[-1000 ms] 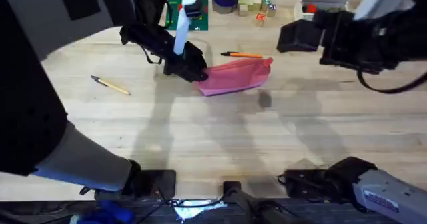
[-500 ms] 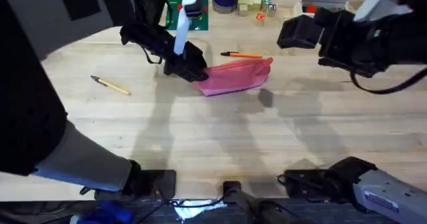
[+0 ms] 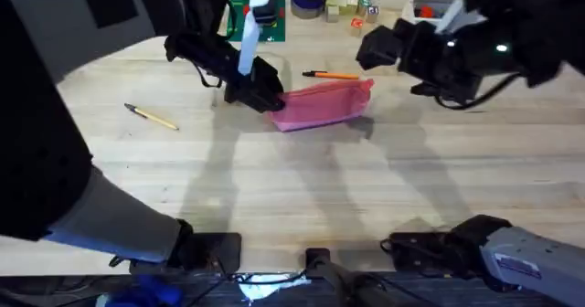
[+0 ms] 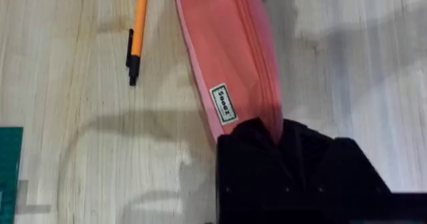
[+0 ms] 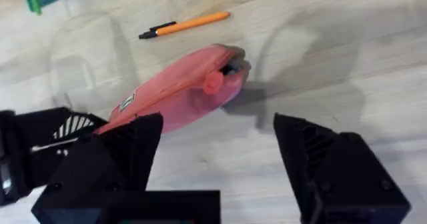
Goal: Unzip the bag, pick up the pens from the table one at a time and place them inside, then zip the bag closed.
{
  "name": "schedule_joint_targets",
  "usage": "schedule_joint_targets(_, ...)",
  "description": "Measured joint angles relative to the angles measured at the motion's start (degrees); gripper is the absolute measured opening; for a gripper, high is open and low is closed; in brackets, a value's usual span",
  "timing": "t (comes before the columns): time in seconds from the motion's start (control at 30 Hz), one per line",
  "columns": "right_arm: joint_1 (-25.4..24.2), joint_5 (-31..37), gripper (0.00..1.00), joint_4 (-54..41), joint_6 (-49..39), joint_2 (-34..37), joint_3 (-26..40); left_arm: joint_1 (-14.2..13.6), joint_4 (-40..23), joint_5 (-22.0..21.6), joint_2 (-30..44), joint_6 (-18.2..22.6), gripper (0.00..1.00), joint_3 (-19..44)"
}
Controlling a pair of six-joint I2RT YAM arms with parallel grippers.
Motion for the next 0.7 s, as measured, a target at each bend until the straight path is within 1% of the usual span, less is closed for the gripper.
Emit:
schedule_joint_targets(0.3,0.0,0.01,0.996,3.25,0.22,7.61,-0.04,0.0,-0.01,0.0,0.0,0.0,0.042,0.0)
schedule_joint_targets(0.7,0.0,-0.01,0.996,6.32,0.28,12.62,-0.04,0.0,0.01,0.0,0.0,0.0,0.042,0.0)
